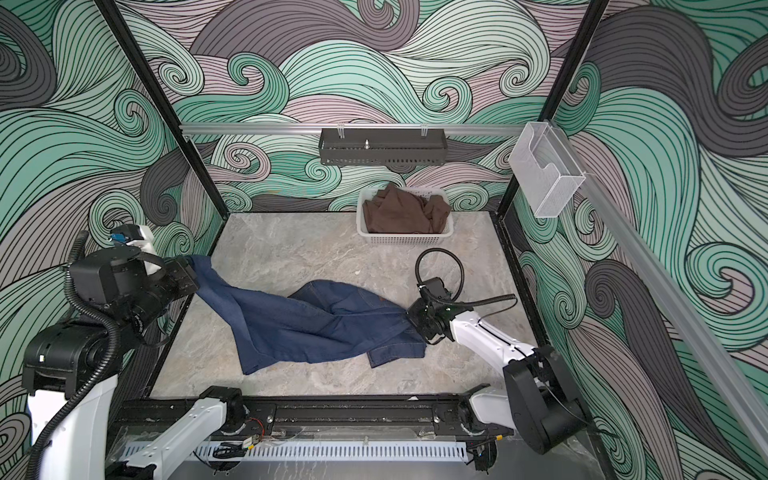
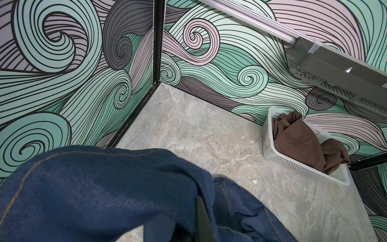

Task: Fold and stack the trousers
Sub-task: Flatten out the trousers at the center of the table.

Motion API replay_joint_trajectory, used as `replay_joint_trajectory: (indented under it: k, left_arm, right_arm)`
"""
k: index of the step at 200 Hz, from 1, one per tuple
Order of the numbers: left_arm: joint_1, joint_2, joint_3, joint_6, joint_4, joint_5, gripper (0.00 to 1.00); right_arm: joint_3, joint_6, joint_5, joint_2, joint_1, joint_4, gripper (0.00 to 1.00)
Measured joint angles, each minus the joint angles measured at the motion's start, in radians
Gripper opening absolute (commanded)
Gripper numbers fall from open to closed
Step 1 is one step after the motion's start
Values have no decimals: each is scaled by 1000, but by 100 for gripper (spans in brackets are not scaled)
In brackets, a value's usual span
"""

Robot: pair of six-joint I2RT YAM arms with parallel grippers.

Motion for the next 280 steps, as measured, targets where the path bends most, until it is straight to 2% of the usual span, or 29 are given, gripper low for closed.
replay_joint_trajectory:
  k: [40, 86, 137, 177, 201, 221, 250, 266, 280]
  left_arm:
    - [24, 13, 0, 24, 4, -11, 0]
    - [130, 135, 56, 58, 14, 21, 0]
    - [265, 333, 230, 67, 14, 84, 0]
    - [405, 376, 175, 35, 28, 216, 0]
    - [446, 414, 128, 16, 34, 298, 0]
    - [465, 483, 143, 2, 32, 355, 0]
    - [479, 633, 290, -17, 21, 422, 0]
    - [481, 732, 441, -32, 5, 460, 0]
    - [481, 836, 636, -48, -26, 494, 0]
  right_arm:
    - [25, -1, 7, -118, -38, -63, 0]
    - [332, -137, 13, -209, -234, -295, 0]
    - [614, -314, 21, -130, -406, -477, 0]
    - [643, -396, 0, -98, -472, -559, 0]
    - [652, -422, -21, -62, -488, -586, 0]
    - [708, -429, -34, 11, -493, -610, 0]
    - [888, -420, -65, 146, -494, -627, 0]
    - [1033, -402, -86, 223, -494, -645, 0]
    - [1180, -384, -105, 289, -494, -667, 0]
